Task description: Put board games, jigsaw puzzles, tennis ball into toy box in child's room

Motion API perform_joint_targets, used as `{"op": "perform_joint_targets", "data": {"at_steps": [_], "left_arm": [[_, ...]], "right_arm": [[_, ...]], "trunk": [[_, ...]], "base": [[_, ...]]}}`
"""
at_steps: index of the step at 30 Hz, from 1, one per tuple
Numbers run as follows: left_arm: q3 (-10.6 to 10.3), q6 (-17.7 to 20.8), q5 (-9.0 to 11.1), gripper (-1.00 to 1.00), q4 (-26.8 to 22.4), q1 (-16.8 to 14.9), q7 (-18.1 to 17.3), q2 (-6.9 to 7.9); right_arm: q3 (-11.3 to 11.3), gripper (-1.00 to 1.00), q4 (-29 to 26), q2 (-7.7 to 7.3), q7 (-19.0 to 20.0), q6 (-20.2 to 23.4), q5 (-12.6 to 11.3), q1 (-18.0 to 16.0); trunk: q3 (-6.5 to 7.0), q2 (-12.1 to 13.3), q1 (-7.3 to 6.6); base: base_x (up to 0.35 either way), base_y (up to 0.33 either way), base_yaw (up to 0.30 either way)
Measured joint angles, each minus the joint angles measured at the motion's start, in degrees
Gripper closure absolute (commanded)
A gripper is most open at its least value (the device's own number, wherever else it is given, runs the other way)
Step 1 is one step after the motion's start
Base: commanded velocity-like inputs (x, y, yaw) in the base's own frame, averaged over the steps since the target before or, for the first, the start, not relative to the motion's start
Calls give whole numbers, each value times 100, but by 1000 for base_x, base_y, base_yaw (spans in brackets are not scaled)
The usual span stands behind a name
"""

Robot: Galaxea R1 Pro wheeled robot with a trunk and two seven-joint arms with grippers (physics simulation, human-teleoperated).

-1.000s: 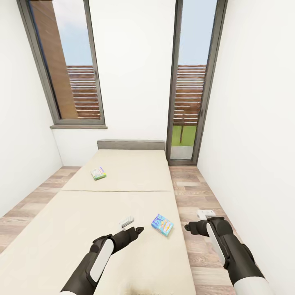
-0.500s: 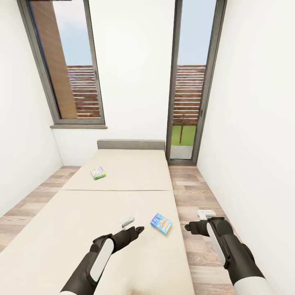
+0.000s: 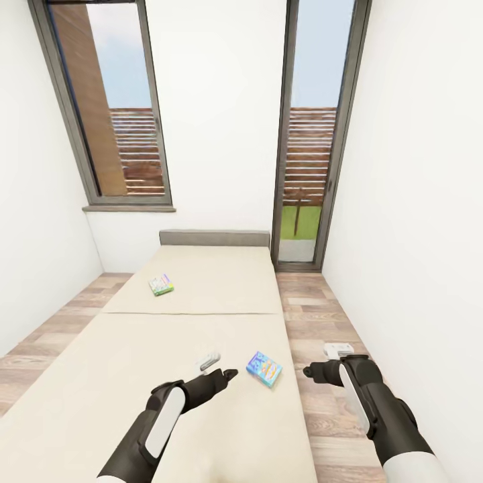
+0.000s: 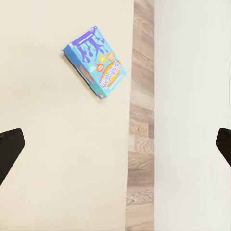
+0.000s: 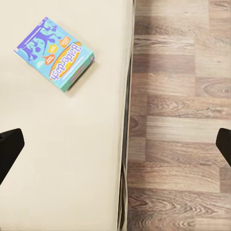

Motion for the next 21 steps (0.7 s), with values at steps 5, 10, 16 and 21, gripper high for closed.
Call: {"op": "perform_joint_targets", "data": {"at_steps": [5, 10, 16, 21], "left_arm": [[-5, 48, 67, -100, -22, -2, 13, 6], [1, 70, 90, -100, -29, -53, 19, 4], [26, 238, 111, -100, -15, -357, 21, 20], [79, 509, 110, -100, 17, -702, 30, 49]], "right_arm": [[-6, -100, 7, -1, 0, 0, 1, -2], [-8, -100, 9, -1, -1, 0, 1, -3], [-10, -100, 2, -4, -1, 2, -2, -4], [-12, -100, -11, -9, 2, 6, -2, -4]], "trunk": [[90, 201, -110], [180, 401, -220], [288, 642, -352], [377, 843, -461]], "base": [[0, 0, 0], [0, 0, 0], [0, 0, 0], [0, 0, 0]]}}
